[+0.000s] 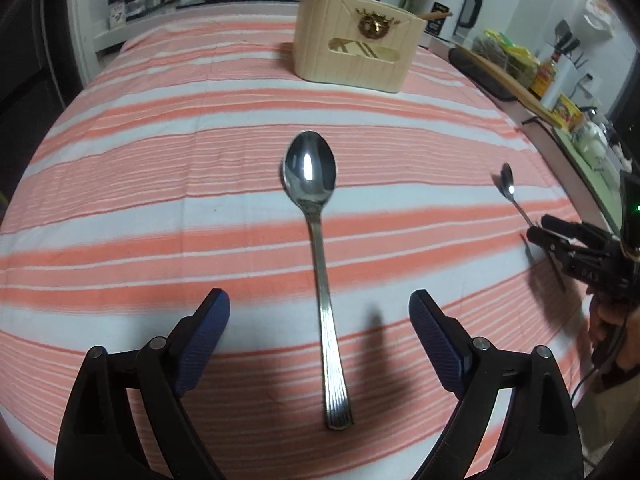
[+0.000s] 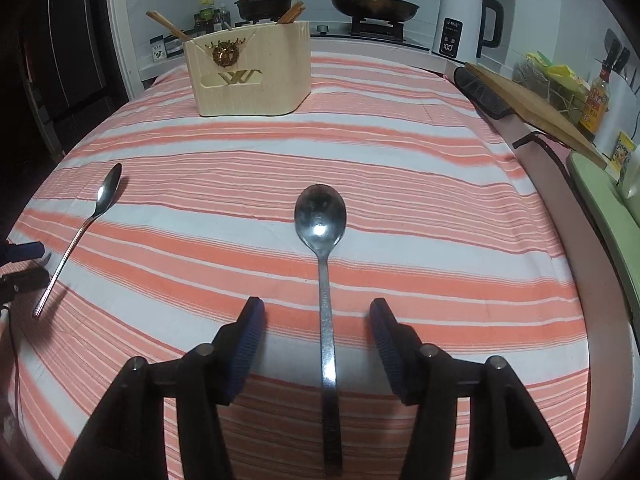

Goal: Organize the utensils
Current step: 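Open the right tool and reposition both tools over the spoon handles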

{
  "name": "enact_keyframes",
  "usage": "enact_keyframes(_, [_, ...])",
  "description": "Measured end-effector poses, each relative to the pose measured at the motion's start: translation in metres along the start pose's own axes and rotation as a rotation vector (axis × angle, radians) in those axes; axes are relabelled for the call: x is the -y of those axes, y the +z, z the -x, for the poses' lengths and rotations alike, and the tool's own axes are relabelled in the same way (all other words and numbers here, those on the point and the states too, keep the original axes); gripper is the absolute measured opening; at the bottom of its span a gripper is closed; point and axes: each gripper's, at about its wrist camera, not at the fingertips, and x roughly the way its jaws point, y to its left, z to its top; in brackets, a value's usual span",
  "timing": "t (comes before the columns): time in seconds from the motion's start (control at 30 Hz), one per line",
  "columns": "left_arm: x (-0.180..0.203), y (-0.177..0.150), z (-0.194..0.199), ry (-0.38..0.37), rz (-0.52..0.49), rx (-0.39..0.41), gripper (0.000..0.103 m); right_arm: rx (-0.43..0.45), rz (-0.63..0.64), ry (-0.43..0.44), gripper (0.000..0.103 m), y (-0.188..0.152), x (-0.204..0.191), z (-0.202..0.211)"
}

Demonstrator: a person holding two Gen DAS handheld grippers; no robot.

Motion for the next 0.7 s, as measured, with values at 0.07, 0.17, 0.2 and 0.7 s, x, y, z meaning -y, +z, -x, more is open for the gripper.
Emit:
enact_keyframes(0.07, [-0.002,0.007,-0.01,0.031,-0.01,-0.009,0.093,-0.028,0.011,0.001,0.057,0.0,-0.001,-0.01])
enact_keyframes(0.17, [-0.004,0.013,-0.024,0.099,-0.035,0.0,0.093,0.001,0.015,-0.008,0.067,0.001,-0.001,-0.014])
enact_keyframes(0.2, [-0.006,0.015,-0.028,0.124,-0.038,0.006,0.093,0.012,0.014,-0.01,0.068,0.0,-0.001,-0.015])
enact_keyframes(0.7, [-0.009,0.02,-0.045,0.195,-0.03,0.053,0.103,0.029,0.0,-0.011,0.076,-0.001,0.004,-0.017])
